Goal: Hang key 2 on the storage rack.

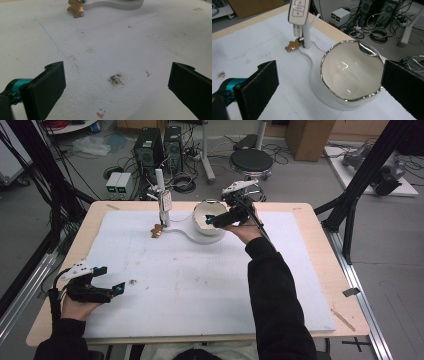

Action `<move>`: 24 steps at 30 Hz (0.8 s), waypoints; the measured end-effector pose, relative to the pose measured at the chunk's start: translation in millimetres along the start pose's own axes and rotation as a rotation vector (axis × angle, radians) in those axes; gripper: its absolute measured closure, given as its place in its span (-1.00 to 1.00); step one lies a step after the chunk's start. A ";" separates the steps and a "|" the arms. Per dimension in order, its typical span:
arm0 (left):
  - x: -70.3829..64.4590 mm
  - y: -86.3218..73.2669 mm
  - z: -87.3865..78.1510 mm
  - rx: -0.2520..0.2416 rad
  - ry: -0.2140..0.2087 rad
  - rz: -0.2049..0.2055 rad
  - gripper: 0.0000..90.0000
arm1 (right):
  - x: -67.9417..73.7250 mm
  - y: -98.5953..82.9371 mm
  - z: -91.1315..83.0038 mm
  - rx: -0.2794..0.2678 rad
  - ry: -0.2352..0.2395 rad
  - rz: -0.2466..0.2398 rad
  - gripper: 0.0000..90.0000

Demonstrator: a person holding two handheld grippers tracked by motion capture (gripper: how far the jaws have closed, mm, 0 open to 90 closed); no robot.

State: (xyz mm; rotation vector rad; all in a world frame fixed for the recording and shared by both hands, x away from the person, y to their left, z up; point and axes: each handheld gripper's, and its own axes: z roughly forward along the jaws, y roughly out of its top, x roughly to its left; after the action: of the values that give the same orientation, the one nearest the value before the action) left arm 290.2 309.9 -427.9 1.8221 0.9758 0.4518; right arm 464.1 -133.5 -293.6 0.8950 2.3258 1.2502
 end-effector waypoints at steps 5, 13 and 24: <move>-0.9 0.3 1.6 0.002 -0.007 0.000 -0.96 | -1.9 -16.0 -6.6 0.001 -0.010 -0.004 -0.99; 0.2 0.4 1.2 -0.001 -0.007 -0.004 -0.96 | -8.0 -49.6 -20.0 0.011 -0.026 0.018 -0.99; -0.5 0.4 1.7 0.001 -0.003 -0.005 -0.96 | -20.8 -95.5 -42.4 0.042 -0.044 0.082 -0.99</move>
State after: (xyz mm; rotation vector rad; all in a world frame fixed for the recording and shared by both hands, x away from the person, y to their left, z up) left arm 291.2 308.5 -428.3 1.8204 0.9778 0.4455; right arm 420.6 -212.8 -350.0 1.0309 2.3099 1.2052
